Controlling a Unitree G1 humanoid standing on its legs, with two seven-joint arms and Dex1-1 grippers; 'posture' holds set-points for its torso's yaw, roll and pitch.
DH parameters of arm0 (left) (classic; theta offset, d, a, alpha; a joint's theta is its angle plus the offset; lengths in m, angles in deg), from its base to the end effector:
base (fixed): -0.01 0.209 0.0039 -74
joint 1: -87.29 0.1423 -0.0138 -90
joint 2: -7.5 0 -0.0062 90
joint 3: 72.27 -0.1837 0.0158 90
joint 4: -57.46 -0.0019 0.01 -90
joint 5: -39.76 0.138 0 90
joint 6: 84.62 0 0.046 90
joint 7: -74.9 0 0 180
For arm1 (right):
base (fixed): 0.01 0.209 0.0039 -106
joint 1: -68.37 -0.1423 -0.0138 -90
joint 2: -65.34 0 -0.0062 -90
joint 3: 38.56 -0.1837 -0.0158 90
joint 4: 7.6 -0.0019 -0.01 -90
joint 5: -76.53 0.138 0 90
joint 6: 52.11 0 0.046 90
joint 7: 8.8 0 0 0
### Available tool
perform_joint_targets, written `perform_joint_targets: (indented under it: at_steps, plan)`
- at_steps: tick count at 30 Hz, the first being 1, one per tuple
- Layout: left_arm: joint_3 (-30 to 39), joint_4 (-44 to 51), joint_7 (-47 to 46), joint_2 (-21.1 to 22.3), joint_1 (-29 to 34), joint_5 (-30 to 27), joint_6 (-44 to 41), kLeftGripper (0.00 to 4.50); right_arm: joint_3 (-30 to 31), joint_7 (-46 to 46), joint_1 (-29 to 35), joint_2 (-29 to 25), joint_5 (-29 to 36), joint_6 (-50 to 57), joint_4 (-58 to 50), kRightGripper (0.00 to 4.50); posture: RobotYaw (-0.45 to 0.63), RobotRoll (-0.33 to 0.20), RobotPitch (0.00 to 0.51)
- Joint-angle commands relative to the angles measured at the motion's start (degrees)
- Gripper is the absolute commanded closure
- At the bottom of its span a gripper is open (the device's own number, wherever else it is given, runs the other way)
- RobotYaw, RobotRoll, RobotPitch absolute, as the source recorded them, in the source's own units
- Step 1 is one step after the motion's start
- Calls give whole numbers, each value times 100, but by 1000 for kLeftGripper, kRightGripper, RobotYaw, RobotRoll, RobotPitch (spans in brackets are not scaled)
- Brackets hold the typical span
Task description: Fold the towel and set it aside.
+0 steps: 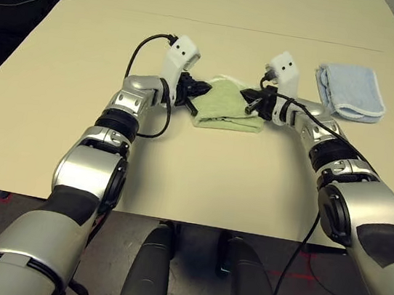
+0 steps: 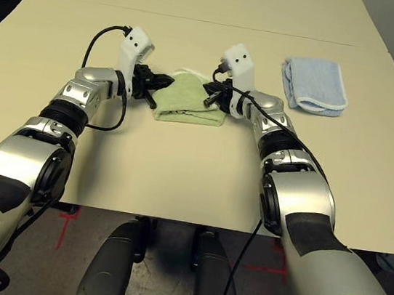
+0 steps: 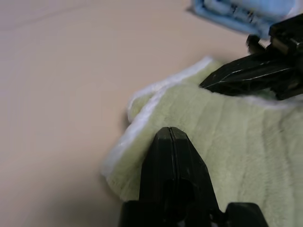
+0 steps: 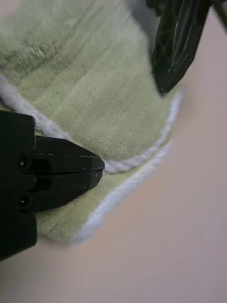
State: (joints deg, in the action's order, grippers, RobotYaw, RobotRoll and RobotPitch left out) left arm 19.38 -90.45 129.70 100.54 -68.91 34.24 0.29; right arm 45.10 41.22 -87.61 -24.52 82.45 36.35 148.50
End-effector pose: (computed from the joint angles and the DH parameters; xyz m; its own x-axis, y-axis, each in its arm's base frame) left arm 0.3739 0.1790 0.2059 0.6121 -0.7837 -0.1055 0.7884 0.5944 0.1588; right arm 0.3745 -0.1734 0.1799 0.6741 0.7379 -0.0344 -0.7380 0.6708 -0.0735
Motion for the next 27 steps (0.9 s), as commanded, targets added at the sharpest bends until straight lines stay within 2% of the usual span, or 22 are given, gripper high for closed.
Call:
perform_joint_targets:
  at_steps: [1, 4, 9, 12, 14, 15, 22, 23, 27]
  plan:
    - [187, 521, 156, 95, 132, -302, -252, 4447, -401, 427, 85, -168, 512, -219, -379, 4500, 141, 0, 206]
    - [364, 1084, 149, 177, 233, -554, -513, 3849, -646, 578, 123, -333, 793, -338, -593, 4500, 138, 0, 204]
    - [459, 1849, 7, 443, 589, -706, -846, 2007, -846, 643, 227, -600, 1026, -402, -763, 4500, 134, 0, 199]
    - [533, 2166, -270, 605, 847, -689, -925, 878, -909, 739, 364, -722, 1105, -435, -839, 3746, 131, 0, 199]
    - [586, 2398, -530, 724, 1073, -637, -955, 130, -932, 819, 492, -789, 1158, -439, -899, 3053, 130, 0, 201]
    - [604, 2511, -625, 781, 1190, -627, -969, 0, -936, 868, 556, -819, 1181, -444, -925, 2634, 130, 0, 201]
    - [707, 3075, -1285, 1033, 1862, -584, -1147, 0, -752, 1449, 1055, -1097, 1134, -392, -1157, 146, 140, 0, 205]
    - [742, 3142, -1351, 1029, 1921, -633, -1203, 0, -713, 1566, 1134, -1156, 1111, -449, -1182, 25, 142, 0, 203]
    - [799, 3376, -1380, 1030, 2168, -748, -1237, 0, -582, 2090, 1533, -1374, 1037, -881, -1321, 25, 139, 0, 201]
